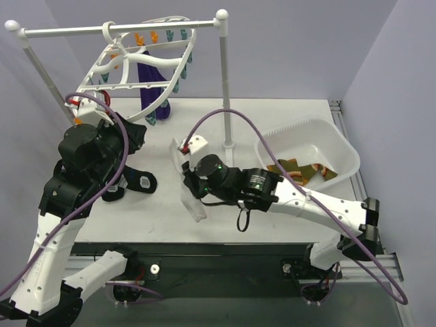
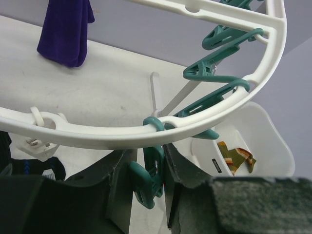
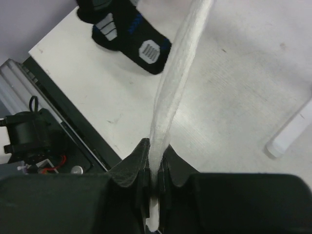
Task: Remove the socks clipped to the hanger
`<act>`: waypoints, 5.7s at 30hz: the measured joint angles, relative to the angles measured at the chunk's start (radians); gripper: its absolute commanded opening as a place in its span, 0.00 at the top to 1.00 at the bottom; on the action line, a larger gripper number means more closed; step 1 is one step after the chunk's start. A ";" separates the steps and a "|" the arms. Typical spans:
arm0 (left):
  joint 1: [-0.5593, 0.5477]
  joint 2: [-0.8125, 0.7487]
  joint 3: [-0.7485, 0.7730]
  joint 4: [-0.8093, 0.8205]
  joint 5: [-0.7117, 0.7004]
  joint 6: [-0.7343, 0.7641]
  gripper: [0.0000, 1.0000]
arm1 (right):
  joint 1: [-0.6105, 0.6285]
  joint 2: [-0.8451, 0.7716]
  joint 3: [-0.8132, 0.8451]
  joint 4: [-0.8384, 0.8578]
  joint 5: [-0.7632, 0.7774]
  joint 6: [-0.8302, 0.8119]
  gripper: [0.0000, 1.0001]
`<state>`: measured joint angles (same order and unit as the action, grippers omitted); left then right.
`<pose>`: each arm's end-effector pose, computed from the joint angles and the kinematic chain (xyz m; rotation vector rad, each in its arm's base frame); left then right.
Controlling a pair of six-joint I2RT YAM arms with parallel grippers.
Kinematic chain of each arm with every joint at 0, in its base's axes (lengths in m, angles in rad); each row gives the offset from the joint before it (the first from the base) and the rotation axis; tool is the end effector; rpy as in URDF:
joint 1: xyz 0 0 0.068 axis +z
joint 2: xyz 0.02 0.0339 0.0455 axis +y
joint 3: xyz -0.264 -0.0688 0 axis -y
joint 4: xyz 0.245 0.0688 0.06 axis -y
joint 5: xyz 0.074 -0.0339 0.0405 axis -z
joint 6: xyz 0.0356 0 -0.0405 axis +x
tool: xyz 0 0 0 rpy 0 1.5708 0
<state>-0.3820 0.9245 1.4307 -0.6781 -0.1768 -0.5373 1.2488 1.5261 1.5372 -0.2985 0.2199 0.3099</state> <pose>0.1449 -0.0515 0.4769 -0.2679 1.7481 -0.5182 0.1203 0.3360 0.4091 -0.7343 1.8010 0.8657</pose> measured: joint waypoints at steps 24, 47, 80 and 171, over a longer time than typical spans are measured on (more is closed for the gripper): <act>0.005 0.134 -0.048 0.266 0.267 -0.106 1.00 | -1.174 -0.359 -0.342 -0.143 -0.263 0.003 0.51; 0.005 0.214 -0.048 0.436 0.406 -0.265 1.00 | -0.475 -0.312 -0.552 0.191 -0.112 0.043 0.12; 0.003 0.086 -0.119 0.443 0.364 -0.325 1.00 | -0.103 0.638 0.010 0.762 -0.167 -0.344 0.19; 0.000 0.080 0.195 -0.293 -0.141 0.375 0.30 | -0.111 0.053 -0.327 0.441 -0.486 -0.027 1.00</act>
<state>-0.3824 1.0050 1.6257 -0.9707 -0.3176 -0.1619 1.1381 1.5787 1.2098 0.1425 -0.2665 0.2832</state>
